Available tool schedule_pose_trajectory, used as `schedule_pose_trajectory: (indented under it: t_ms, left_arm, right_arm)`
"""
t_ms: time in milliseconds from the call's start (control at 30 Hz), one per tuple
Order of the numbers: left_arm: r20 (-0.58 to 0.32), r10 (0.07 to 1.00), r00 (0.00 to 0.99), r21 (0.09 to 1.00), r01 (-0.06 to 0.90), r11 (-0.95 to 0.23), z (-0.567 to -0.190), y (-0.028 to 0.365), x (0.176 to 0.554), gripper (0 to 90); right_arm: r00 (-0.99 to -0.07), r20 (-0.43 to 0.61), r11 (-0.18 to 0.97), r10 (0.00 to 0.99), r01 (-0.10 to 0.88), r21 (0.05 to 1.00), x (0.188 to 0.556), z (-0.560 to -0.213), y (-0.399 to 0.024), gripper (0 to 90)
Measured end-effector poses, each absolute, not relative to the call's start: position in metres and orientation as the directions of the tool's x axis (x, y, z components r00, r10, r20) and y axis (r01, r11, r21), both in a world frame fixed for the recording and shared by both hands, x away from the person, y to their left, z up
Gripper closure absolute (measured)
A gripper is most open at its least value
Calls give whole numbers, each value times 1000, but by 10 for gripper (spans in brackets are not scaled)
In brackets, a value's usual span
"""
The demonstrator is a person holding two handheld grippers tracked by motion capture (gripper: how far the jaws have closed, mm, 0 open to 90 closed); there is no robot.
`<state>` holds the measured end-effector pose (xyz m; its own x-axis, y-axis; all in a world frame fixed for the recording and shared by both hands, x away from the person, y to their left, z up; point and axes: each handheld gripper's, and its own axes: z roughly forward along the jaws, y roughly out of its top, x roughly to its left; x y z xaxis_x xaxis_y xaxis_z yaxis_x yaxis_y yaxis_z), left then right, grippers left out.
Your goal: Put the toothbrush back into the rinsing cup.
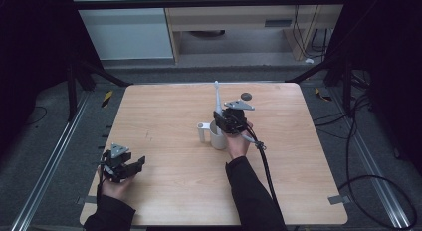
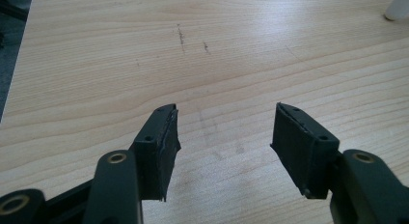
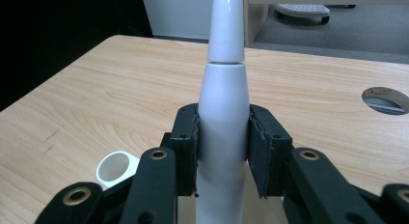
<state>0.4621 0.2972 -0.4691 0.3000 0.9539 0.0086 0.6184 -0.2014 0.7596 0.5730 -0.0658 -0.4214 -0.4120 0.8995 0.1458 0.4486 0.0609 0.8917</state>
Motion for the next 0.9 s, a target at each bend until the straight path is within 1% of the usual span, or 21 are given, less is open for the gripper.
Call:
schedule_pose_trajectory:
  t_ms: [300, 500, 533, 567, 733, 900]
  left_arm:
    - [10, 953, 302, 758, 619, -205, -469, 297, 462, 412]
    - [12, 953, 302, 757, 620, -206, -469, 297, 462, 411]
    - [12, 953, 302, 758, 619, -205, -469, 296, 462, 411]
    - [12, 953, 303, 757, 619, -206, -469, 296, 462, 411]
    - [13, 953, 303, 758, 618, -207, -469, 296, 462, 410]
    - [13, 953, 304, 758, 618, -208, -469, 296, 462, 410]
  right_arm:
    - [-413, 128, 93, 902, 473, 876, 569, -428, -66, 662]
    - [-420, 141, 85, 897, 475, 876, 567, -428, -70, 657]
    - [-423, 141, 87, 895, 477, 875, 567, -428, -71, 641]
    - [-422, 140, 86, 896, 473, 877, 567, -427, -71, 605]
    - [-418, 131, 91, 899, 471, 877, 566, -426, -73, 604]
    - [-424, 109, 112, 899, 462, 880, 562, -424, -73, 564]
